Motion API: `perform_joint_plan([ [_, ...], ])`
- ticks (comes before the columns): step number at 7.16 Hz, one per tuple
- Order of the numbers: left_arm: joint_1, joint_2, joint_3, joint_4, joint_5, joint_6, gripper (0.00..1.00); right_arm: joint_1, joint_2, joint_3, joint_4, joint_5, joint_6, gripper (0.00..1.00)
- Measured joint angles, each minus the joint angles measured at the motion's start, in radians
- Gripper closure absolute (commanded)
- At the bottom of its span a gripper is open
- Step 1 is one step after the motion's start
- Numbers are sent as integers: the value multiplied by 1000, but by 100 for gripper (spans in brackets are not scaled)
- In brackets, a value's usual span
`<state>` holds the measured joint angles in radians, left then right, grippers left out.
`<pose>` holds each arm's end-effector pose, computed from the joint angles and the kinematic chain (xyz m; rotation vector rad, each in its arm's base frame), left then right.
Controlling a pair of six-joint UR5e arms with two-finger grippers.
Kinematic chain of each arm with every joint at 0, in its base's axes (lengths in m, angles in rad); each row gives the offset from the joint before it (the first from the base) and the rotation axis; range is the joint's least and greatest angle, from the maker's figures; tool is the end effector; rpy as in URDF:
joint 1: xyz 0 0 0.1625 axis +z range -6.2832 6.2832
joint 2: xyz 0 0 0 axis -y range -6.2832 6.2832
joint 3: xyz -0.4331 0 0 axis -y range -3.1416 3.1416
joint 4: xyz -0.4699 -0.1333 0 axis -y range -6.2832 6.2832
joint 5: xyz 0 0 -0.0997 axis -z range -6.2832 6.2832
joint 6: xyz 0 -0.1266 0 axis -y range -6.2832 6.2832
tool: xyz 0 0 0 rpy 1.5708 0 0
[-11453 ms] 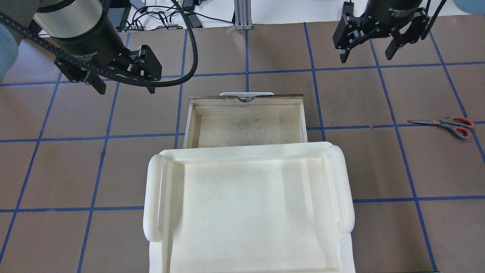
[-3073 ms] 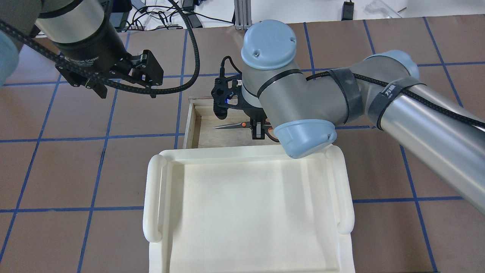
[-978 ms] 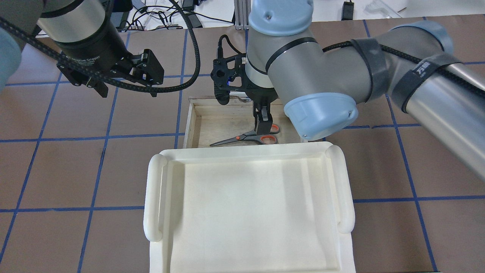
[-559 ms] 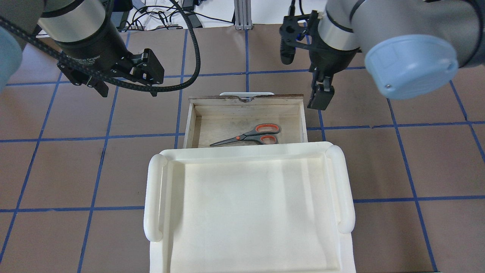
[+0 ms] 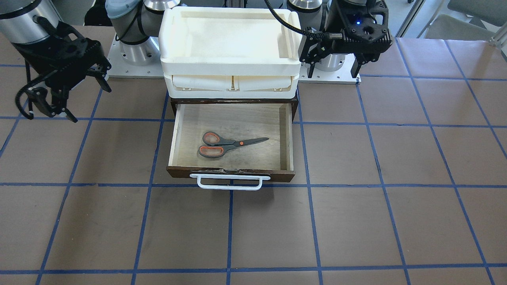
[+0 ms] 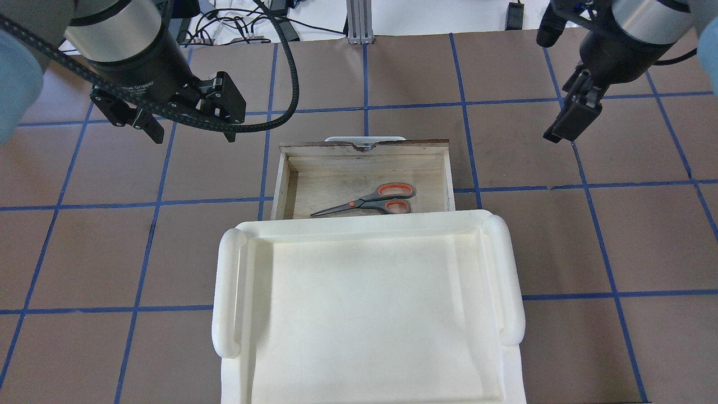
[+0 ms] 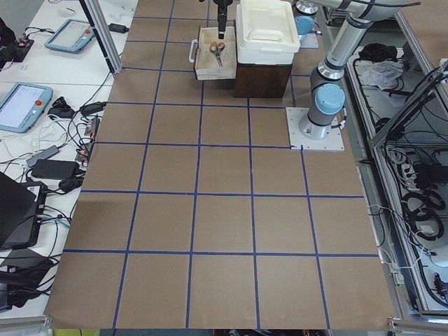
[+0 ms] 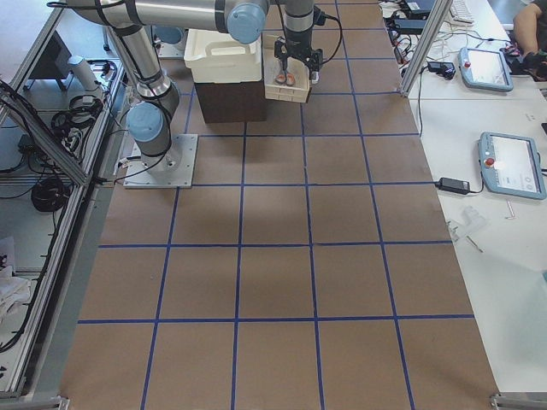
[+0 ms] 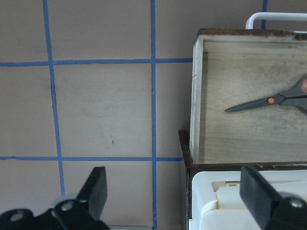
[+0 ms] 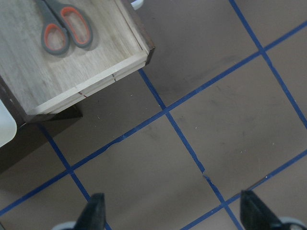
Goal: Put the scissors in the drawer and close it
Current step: 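Raise the right gripper away while the left arm reaches toward the drawer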
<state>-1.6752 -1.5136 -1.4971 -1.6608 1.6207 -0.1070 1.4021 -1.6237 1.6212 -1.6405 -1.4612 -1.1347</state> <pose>-0.1832 -0.5297 0.5340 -0.0056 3.0955 -0.0711 0.0518 -0.5723 0.4778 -1.4416 2.7357 -0.1917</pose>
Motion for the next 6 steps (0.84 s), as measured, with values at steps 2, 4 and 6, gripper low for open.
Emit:
perform_joint_plan([
  [2, 3, -27, 7, 53, -6, 15, 0, -41, -16, 0, -8, 5, 153, 0],
  [4, -25, -132, 6, 225, -10, -4, 0, -92, -33, 1, -11, 6, 322, 0],
  [6, -98, -247, 15, 434, -5, -117, 0, -107, -62, 2, -6, -2, 519, 0],
])
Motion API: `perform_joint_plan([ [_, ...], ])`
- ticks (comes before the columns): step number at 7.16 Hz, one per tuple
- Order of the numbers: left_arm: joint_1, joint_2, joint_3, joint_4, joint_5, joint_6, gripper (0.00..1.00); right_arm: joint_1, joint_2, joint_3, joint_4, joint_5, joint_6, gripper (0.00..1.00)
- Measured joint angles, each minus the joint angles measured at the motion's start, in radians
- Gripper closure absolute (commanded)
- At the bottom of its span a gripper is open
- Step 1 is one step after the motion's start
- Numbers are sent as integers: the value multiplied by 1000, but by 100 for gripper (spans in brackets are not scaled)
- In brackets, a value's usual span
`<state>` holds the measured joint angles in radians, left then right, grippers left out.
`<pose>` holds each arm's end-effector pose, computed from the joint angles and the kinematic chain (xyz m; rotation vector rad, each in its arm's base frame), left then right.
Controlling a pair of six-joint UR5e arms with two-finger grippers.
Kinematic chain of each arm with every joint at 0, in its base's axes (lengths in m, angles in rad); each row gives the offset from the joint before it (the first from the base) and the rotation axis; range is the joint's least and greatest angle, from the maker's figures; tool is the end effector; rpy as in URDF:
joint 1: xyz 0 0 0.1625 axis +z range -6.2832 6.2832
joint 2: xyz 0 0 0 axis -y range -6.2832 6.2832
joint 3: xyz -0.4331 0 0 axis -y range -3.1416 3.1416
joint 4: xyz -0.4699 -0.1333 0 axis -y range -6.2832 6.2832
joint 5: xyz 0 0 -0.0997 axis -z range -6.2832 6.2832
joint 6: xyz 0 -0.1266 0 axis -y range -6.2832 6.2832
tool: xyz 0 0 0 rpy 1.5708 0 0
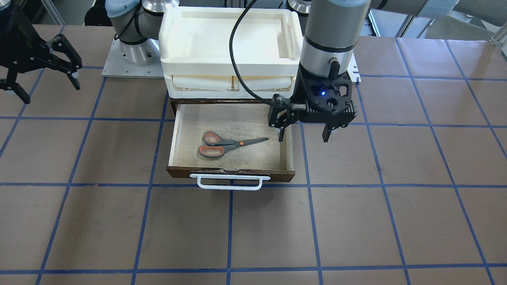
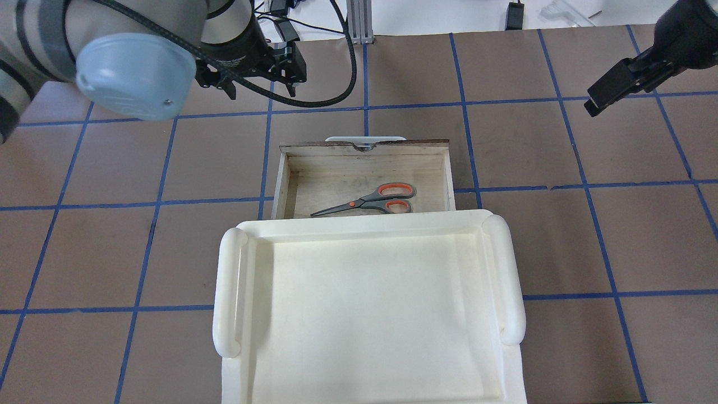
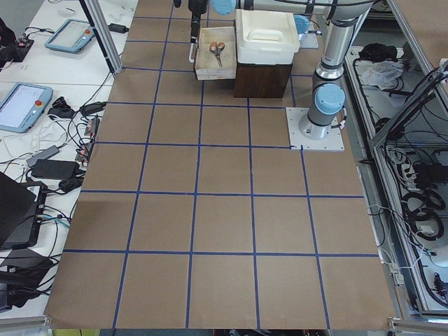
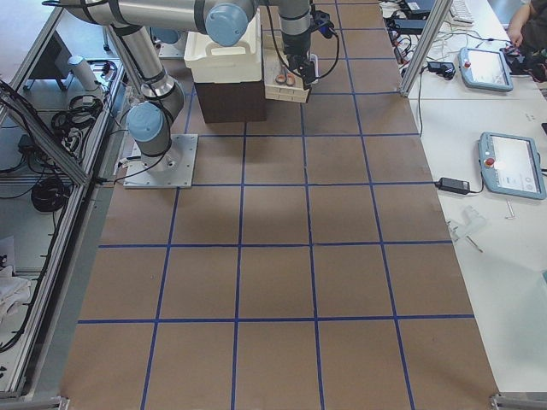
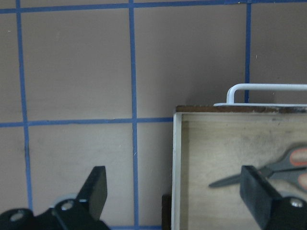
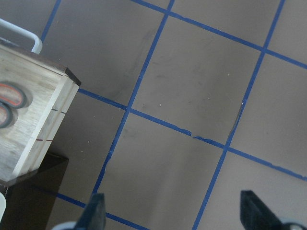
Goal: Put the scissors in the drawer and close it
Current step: 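Raise the right gripper away while the left arm reaches toward the drawer, then lower the left gripper behind the drawer's far edge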
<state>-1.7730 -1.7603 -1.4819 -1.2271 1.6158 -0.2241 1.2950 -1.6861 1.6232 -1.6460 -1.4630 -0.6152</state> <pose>-0.2608 -0.6369 0.4419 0.0426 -3.1098 0.3861 -0.0044 -0.5550 0.5113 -0.5337 3.0462 -0.2649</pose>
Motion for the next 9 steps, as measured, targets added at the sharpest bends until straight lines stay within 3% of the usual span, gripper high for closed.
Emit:
perform_joint_plan([
  [1, -21, -61, 3, 87, -8, -36, 7, -6, -3, -1, 1, -33, 50, 0],
  [3, -36, -182, 13, 202, -57, -55, 0, -22, -2, -7, 1, -124, 106, 0],
  [5, -61, -281, 55, 284, -70, -69, 0, -21, -1, -9, 8, -112, 253, 0],
  [7, -85, -359, 86, 208, -70, -91, 0, 30, 7, -15, 2, -77, 398, 0],
  [9, -90, -394, 164, 11, -89, -131, 0, 142, 62, -73, 4, -81, 556, 0],
])
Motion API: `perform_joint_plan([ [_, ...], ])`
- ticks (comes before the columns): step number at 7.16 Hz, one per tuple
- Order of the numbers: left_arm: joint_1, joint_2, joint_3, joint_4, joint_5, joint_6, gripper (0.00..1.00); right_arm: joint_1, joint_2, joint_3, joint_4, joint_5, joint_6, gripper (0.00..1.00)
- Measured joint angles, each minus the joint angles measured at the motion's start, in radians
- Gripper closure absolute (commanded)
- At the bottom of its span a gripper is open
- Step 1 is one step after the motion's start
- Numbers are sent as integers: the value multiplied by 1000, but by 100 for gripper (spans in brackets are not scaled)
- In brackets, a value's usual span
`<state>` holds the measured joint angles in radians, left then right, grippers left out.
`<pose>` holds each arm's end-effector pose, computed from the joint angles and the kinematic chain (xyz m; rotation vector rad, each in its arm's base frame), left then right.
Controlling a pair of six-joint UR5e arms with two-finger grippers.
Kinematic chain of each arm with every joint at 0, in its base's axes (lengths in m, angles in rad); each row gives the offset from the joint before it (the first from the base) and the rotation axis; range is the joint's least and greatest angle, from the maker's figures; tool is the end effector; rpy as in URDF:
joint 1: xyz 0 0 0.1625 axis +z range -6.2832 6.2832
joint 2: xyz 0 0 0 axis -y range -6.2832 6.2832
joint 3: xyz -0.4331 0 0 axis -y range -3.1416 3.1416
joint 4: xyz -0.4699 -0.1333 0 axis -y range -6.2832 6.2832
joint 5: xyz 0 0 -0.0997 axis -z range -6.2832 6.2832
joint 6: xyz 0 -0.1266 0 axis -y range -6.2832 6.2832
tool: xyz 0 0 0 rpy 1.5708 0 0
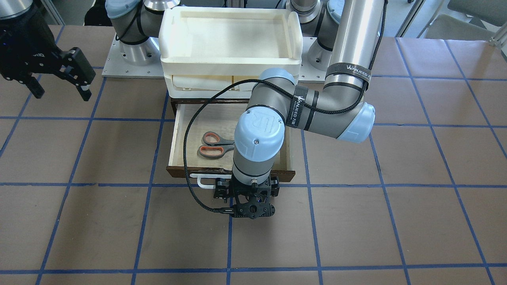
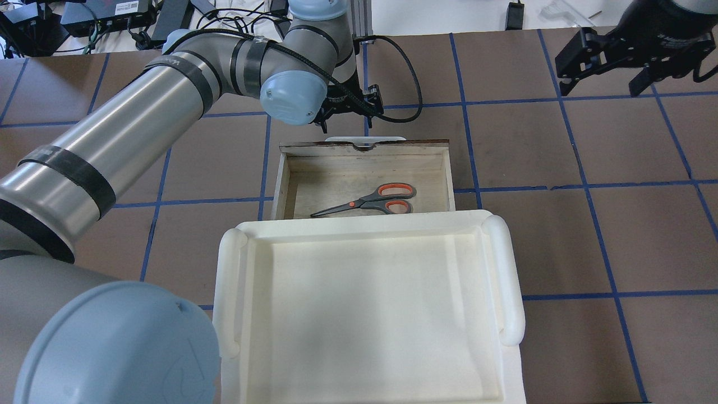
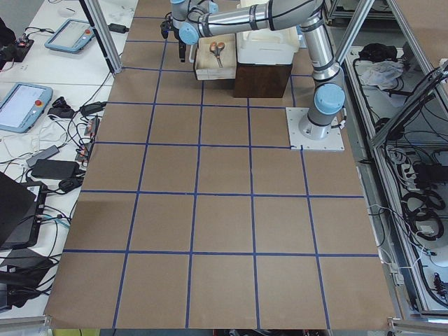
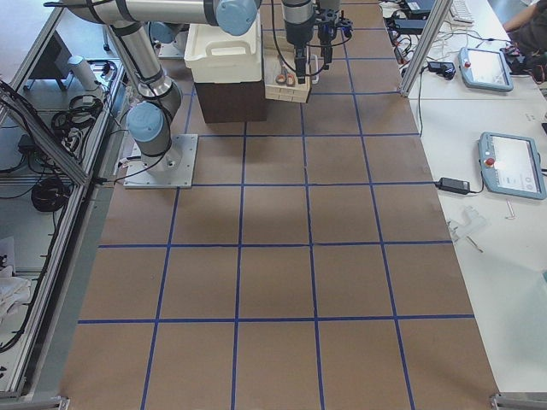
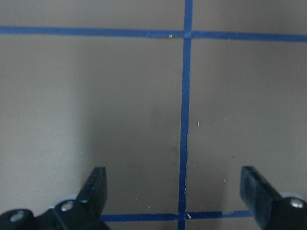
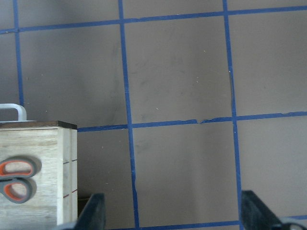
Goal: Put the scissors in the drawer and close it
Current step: 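Lower the left gripper behind the drawer's far edge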
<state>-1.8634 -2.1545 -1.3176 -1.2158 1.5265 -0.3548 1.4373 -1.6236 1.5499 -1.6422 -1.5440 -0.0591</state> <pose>-0.3597 -0.7125 0.2474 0.0953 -3.0903 0.0141 0.0606 -0.5759 0.5188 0.1130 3.1184 -0.2298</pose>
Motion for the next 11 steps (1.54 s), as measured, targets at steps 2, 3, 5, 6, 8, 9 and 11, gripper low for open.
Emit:
perform_joint_plan([
  [2, -1, -50, 36, 17, -8, -45, 0, 90, 30, -28, 5, -15, 105, 0],
  [3, -2, -69, 42, 38, -8, -46, 0, 104, 35, -30, 5, -27, 118, 0],
  [5, -2, -90, 47, 46, -2, -33, 0, 115, 46, -29, 0, -41, 134, 0],
  [6, -5, -101, 47, 41, -1, -28, 0, 124, 49, -29, -1, -54, 139, 0],
  [8, -16, -125, 47, 37, 1, -34, 0, 151, 52, -30, 2, -64, 160, 0],
  [9, -18, -132, 45, 36, 2, -36, 0, 167, 51, -30, 2, -68, 163, 0],
  [11, -24, -142, 43, 31, 3, -58, 0, 177, 51, -29, 0, -52, 160, 0],
])
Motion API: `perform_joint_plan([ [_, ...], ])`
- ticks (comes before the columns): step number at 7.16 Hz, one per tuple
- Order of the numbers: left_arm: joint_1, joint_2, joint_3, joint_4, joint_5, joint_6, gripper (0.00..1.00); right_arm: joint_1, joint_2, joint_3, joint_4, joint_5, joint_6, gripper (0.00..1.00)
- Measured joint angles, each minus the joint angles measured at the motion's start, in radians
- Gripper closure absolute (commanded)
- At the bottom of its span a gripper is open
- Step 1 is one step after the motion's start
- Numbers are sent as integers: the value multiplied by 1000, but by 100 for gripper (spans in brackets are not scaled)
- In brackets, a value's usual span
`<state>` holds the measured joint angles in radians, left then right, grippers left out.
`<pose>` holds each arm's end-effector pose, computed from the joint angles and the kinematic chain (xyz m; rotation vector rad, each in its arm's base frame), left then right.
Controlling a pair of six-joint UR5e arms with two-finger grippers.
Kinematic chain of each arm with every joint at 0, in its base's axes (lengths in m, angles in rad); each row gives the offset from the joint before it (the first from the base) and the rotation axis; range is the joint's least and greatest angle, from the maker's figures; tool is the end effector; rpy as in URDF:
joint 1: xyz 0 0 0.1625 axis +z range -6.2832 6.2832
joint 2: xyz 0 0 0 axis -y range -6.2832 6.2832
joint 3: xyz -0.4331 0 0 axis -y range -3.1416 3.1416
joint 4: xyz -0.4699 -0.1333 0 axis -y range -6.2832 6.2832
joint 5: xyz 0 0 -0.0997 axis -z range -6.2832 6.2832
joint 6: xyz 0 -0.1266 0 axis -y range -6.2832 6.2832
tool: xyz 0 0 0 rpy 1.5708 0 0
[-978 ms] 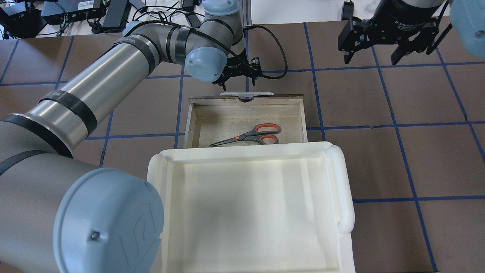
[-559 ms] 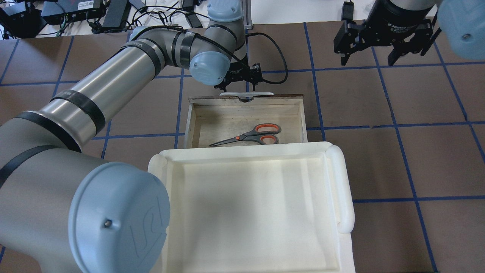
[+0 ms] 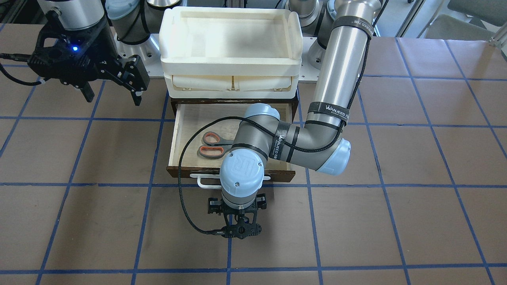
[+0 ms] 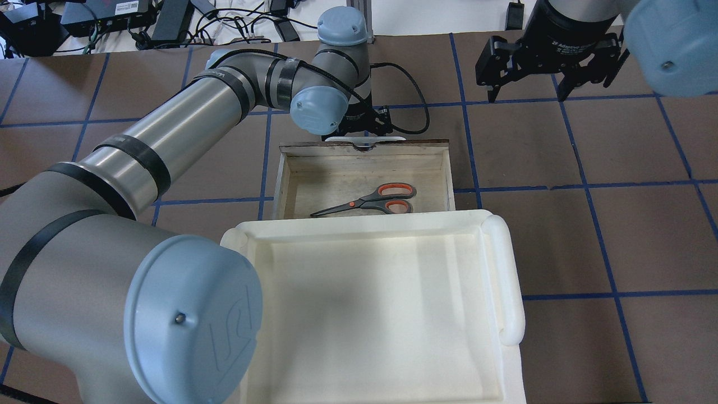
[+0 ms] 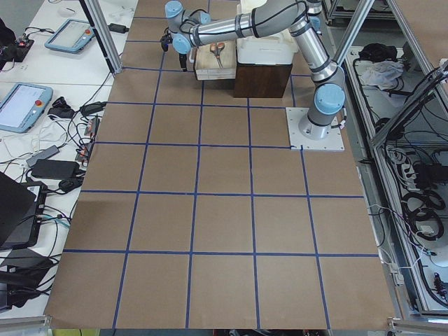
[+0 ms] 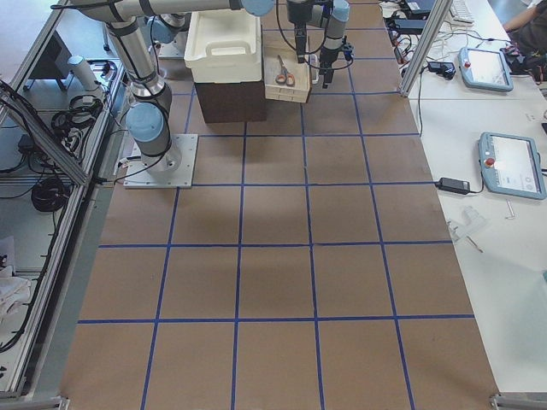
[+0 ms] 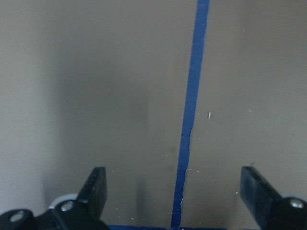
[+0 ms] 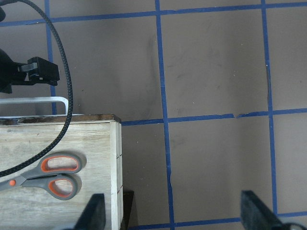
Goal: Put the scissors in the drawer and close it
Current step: 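Lower the left gripper behind the drawer's far edge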
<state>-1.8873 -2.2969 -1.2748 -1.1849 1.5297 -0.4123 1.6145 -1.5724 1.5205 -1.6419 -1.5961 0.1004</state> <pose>-0.3833 -0.7254 0.1596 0.1507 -3.1141 -0.0872 0.1554 -0.5768 0.5066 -0.0908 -3.1179 0.1944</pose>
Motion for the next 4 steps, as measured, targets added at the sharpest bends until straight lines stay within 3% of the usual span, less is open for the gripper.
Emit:
perform_joint_plan([
  [4, -15, 0, -4, -29, -2, -12, 0, 1, 3, 2, 0, 10, -1, 0],
])
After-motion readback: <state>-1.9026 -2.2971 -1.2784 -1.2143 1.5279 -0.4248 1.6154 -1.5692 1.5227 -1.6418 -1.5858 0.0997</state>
